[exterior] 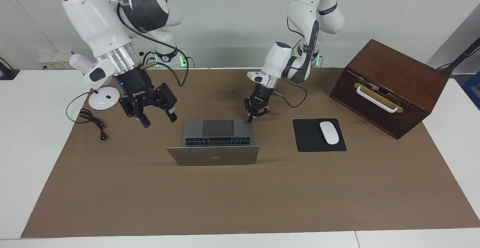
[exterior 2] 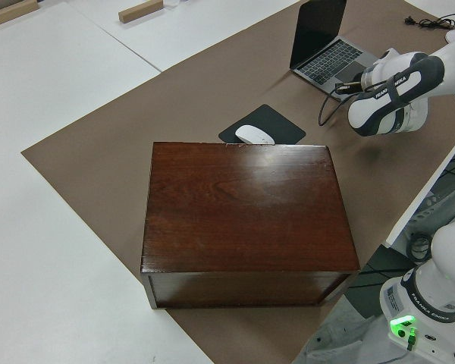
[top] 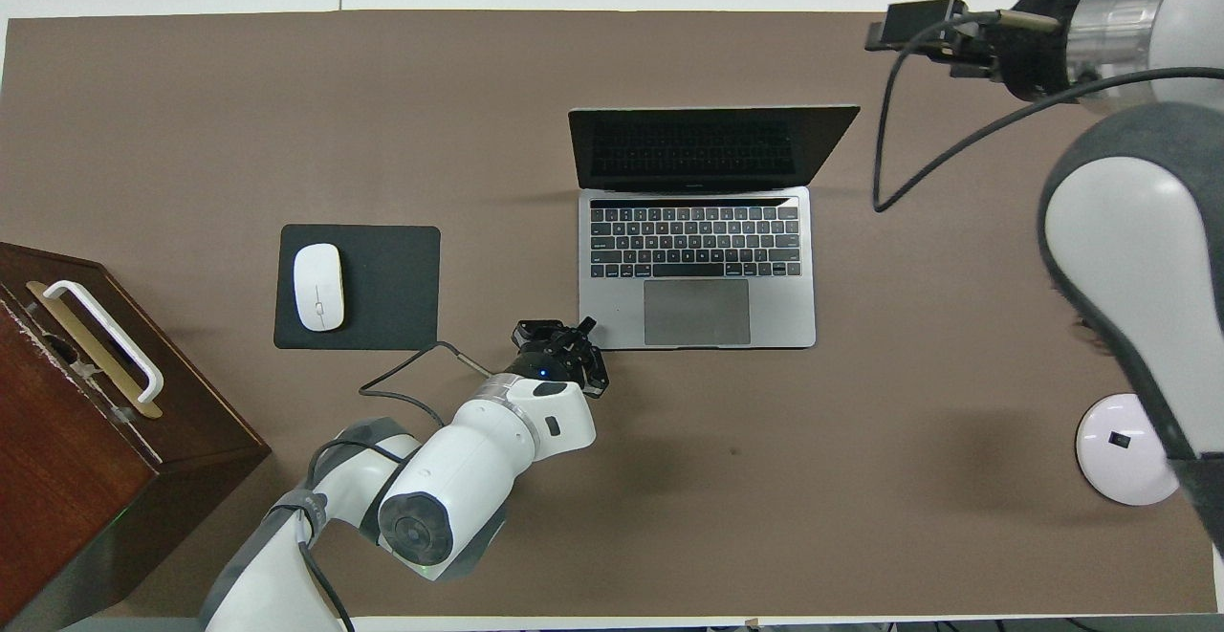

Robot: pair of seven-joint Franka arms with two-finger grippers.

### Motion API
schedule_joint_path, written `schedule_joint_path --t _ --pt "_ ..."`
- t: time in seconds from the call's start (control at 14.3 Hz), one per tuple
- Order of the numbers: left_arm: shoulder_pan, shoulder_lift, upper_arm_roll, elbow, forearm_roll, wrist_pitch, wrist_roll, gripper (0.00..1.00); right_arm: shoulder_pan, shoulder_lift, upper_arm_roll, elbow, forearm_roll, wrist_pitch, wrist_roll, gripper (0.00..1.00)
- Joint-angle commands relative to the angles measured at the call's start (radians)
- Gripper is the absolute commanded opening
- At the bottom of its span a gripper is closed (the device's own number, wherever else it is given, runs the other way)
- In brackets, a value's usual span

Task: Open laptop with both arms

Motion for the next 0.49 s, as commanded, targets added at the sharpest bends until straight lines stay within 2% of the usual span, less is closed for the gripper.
schedule_joint_path --t 0.0,0.14,0.21,0.42 --pt "0.03 -0.125 0.001 -0.005 -0.004 -0.163 0.002 0.0 -0.074 -0.012 -0.001 0.041 -0.122 -0.184 -0.141 1.0" --pt "0.062 -0.192 0.002 0.005 -0.004 -0.282 0.002 0.0 -0.08 -0.054 -0.002 0.076 -0.269 -0.288 -0.169 1.0" --pt "0.071 -0.223 0.002 0.021 -0.004 -0.356 0.002 0.0 -0.077 -0.074 -0.003 0.083 -0.293 -0.336 -0.171 1.0" --pt "0.124 -0.275 0.005 0.1 -0.004 -0.581 0.005 0.0 -0.11 -0.127 -0.005 0.033 -0.296 -0.373 -0.174 1.0"
